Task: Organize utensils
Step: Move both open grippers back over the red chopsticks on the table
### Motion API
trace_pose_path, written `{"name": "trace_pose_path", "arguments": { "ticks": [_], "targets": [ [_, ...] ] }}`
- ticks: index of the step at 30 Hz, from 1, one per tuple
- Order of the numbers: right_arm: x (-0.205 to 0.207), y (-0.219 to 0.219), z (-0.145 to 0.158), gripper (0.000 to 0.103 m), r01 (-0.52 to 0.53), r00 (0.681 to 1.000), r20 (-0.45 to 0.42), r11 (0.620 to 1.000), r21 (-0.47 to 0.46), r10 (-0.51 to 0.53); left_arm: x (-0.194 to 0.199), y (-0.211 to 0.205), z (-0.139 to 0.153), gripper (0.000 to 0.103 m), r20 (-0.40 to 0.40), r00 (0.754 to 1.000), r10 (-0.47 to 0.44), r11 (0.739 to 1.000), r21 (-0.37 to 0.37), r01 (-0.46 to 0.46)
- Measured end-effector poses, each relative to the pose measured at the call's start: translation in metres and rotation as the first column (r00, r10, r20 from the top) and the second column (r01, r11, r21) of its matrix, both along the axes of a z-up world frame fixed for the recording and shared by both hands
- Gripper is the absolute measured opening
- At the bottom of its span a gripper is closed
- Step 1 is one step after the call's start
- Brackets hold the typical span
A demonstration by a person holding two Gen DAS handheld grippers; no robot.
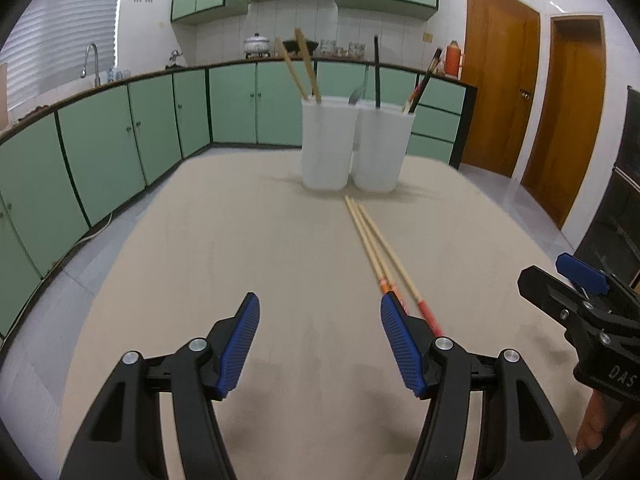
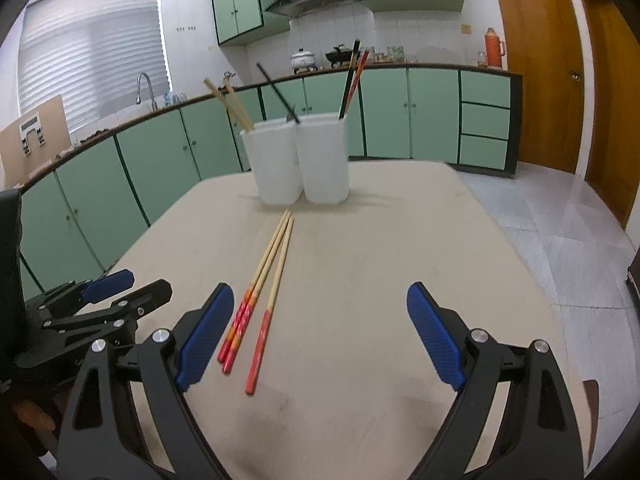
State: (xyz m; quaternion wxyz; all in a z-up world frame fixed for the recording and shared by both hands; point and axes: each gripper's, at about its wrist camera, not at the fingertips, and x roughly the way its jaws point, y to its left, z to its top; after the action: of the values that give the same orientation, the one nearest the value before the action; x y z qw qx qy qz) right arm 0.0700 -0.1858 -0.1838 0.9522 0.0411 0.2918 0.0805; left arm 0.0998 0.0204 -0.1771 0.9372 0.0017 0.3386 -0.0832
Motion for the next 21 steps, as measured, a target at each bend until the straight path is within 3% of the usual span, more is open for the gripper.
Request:
{"name": "trace_pose_path", "arguments": {
  "ticks": [12,21],
  "targets": [
    [-0.010,0.028,-0.026,0.074,-0.063,0.994,-0.088,0.997,-0.039,0.059,-0.006,0.008,-0.017,0.062,-0.059,0.998,0.002,1.000,0.000,-0.002],
    [-0.005,0.041,-0.040,0.051,-0.085,0.985,-0.158,0.994,-0.071,0.073,-0.005,0.018,-0.021,0.062,-0.081,0.996,0.029,1.000,-0.005,-0.029]
  ]
}}
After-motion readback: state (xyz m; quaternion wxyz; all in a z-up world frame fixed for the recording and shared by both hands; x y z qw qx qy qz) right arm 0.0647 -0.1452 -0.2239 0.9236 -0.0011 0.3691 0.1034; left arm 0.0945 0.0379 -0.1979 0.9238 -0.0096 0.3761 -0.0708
